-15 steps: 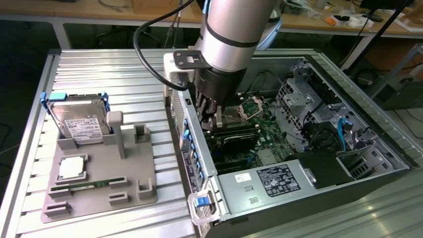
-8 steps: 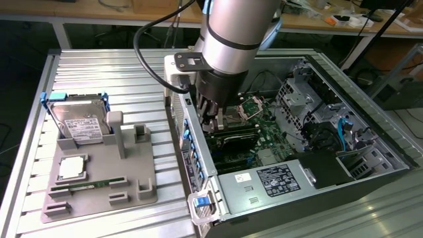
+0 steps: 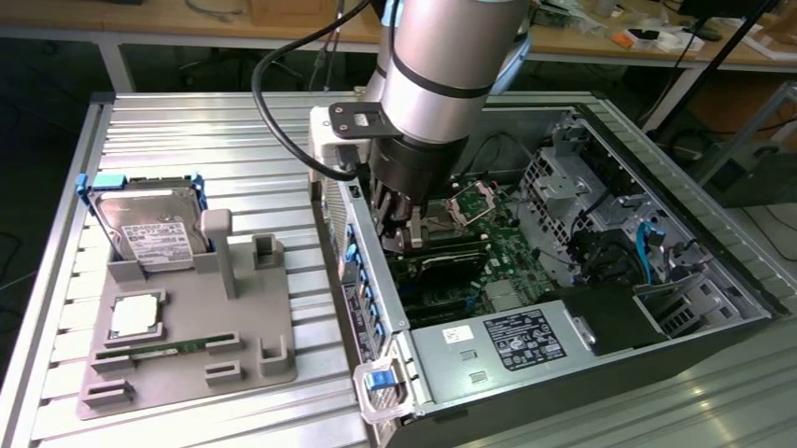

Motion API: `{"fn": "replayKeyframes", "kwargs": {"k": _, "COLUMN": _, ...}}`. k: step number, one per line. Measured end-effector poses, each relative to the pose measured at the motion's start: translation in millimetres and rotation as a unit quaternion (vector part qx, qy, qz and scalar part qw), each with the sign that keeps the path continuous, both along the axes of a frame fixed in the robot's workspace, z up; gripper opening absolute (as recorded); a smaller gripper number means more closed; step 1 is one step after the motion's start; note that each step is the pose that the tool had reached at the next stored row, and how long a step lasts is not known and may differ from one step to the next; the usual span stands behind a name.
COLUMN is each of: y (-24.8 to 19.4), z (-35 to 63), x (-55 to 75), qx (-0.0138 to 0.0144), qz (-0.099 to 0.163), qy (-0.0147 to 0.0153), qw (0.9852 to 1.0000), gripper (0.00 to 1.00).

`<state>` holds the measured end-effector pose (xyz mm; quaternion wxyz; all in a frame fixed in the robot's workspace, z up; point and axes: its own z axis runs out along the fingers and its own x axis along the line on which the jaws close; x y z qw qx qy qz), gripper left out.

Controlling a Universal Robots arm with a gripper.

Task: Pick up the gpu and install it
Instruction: 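Press down on the gpu until it lock into place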

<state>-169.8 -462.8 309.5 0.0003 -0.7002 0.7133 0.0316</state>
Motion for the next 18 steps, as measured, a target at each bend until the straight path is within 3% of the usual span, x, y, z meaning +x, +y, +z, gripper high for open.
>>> {"fn": "replayKeyframes", "kwargs": {"k": 8, "y": -0.1, "z": -4.2, "x": 0.0, "qx": -0.0005, "qz": 0.000, "qy": 0.0003, "qw": 1.0000, "gripper": 0.11}}
{"fn": "replayKeyframes", "kwargs": {"k": 11, "y": 0.1, "z": -3.0, "x": 0.5, "qx": 0.0008, "qz": 0.000, "qy": -0.0005, "qw": 1.0000, "gripper": 0.11}}
{"fn": "replayKeyframes", "kwargs": {"k": 15, "y": -0.5, "z": 7.5, "x": 14.0, "qx": 0.0008, "qz": 0.000, "qy": 0.0000, "qw": 1.0000, "gripper": 0.11}}
{"fn": "replayKeyframes", "kwargs": {"k": 18, "y": -1.6, "z": 8.5, "x": 23.7, "qx": 0.0016, "qz": 0.000, "qy": 0.0022, "qw": 1.0000, "gripper": 0.11}}
